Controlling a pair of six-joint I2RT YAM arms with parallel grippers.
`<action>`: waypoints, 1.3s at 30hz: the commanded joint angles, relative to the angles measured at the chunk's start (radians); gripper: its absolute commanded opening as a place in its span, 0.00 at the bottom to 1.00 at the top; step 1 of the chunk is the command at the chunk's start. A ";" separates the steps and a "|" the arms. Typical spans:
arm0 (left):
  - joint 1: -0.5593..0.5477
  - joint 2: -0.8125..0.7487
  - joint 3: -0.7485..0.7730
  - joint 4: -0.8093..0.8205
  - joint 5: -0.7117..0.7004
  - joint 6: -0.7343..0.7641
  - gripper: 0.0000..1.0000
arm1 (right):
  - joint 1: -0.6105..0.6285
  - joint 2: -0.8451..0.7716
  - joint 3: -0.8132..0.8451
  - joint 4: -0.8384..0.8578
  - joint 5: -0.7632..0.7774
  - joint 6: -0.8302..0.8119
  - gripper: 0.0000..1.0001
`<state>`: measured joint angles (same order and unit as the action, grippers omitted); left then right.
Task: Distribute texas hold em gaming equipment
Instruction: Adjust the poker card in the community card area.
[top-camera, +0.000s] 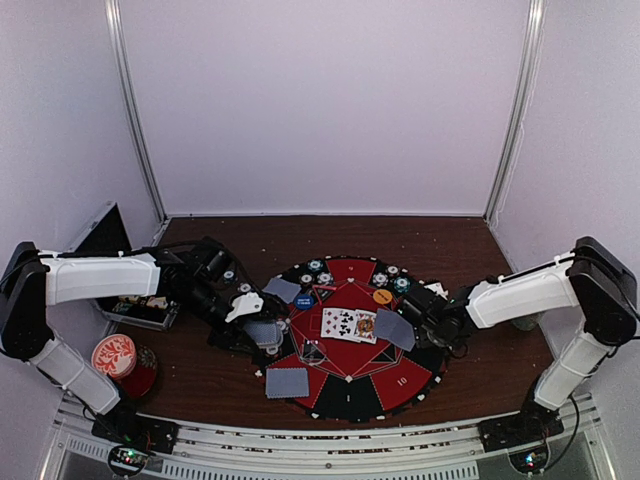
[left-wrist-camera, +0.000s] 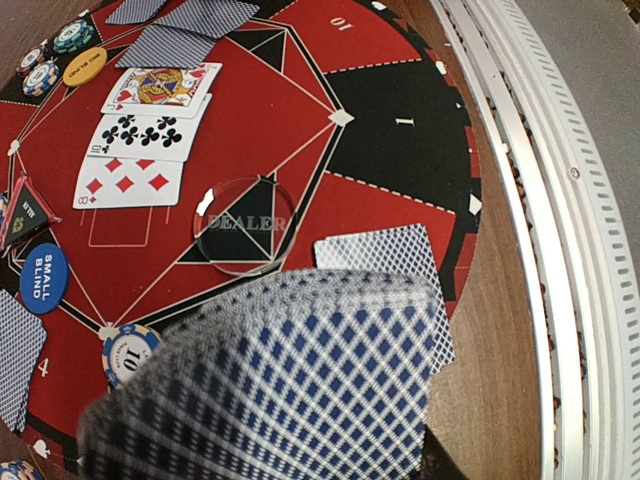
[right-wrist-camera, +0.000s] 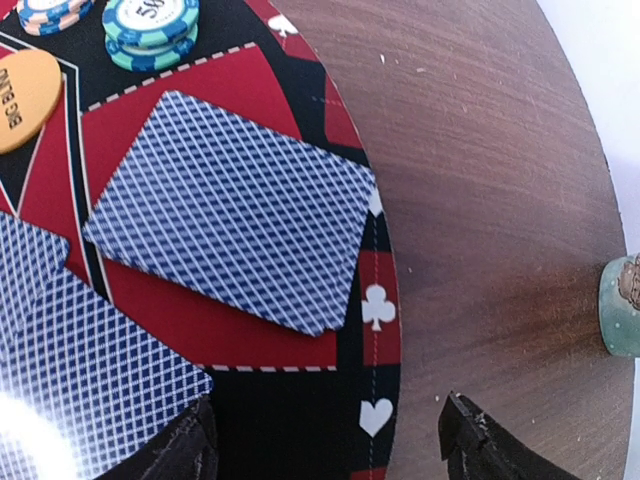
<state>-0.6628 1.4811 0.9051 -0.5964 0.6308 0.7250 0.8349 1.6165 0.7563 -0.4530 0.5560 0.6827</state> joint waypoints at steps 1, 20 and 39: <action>-0.003 0.006 0.011 0.016 0.012 0.011 0.39 | -0.003 0.067 0.030 0.032 -0.030 -0.016 0.79; 0.006 -0.010 0.006 0.048 -0.059 -0.028 0.39 | 0.020 -0.170 0.051 -0.095 0.038 0.022 0.85; 0.123 0.033 0.027 0.064 -0.143 -0.046 0.39 | 0.049 -0.389 -0.110 0.091 -0.079 -0.028 0.88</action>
<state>-0.5632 1.4982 0.9054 -0.5507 0.5072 0.6823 0.8715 1.2343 0.6708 -0.4316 0.5022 0.6754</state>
